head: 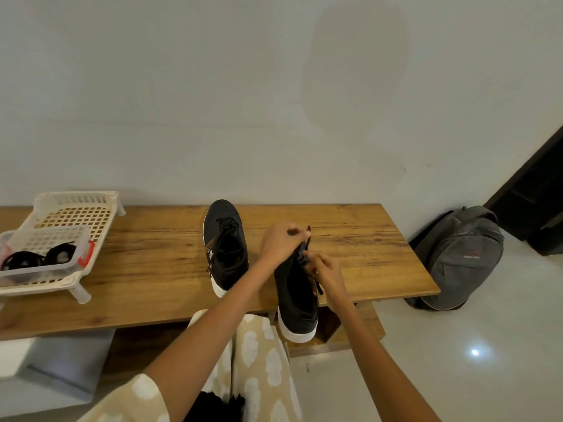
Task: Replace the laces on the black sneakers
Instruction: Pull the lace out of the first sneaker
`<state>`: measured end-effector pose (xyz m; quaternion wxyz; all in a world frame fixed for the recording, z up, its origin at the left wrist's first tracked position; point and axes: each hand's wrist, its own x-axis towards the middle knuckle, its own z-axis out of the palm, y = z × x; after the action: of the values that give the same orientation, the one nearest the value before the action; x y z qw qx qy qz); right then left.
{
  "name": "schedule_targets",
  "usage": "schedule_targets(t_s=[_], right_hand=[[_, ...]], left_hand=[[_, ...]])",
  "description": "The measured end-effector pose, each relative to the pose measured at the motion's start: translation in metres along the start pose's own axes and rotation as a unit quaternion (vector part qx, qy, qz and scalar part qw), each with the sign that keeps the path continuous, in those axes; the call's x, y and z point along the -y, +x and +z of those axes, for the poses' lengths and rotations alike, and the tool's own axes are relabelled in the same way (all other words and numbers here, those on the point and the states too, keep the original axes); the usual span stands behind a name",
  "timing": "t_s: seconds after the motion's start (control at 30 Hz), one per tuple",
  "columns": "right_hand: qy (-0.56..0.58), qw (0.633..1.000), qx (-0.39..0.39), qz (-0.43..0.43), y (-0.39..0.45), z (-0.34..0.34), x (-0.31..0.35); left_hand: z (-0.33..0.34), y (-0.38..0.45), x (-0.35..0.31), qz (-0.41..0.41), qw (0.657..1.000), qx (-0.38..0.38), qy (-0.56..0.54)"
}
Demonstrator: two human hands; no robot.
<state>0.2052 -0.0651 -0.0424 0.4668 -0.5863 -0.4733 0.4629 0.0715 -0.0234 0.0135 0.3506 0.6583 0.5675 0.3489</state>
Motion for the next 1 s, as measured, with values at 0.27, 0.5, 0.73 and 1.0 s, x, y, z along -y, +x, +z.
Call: schedule_targets(t_s=[0.27, 0.5, 0.73, 1.0], right_hand=[[-0.053, 0.998, 0.015, -0.027, 0.0, 0.011, 0.012], [0.07, 0.996, -0.048, -0.008, 0.013, 0.0, 0.038], [0.263, 0.954, -0.145, -0.016, 0.039, -0.035, 0.079], [0.071, 0.99, -0.121, 0.033, 0.031, -0.026, 0.028]], left_hand=[[0.005, 0.017, -0.023, 0.028, 0.996, 0.088, -0.021], [-0.004, -0.004, 0.048, 0.051, 0.982, 0.136, 0.117], [-0.008, -0.002, 0.042, 0.08, 0.977, 0.146, 0.135], [-0.005, -0.001, 0.036, 0.012, 0.987, 0.117, 0.105]])
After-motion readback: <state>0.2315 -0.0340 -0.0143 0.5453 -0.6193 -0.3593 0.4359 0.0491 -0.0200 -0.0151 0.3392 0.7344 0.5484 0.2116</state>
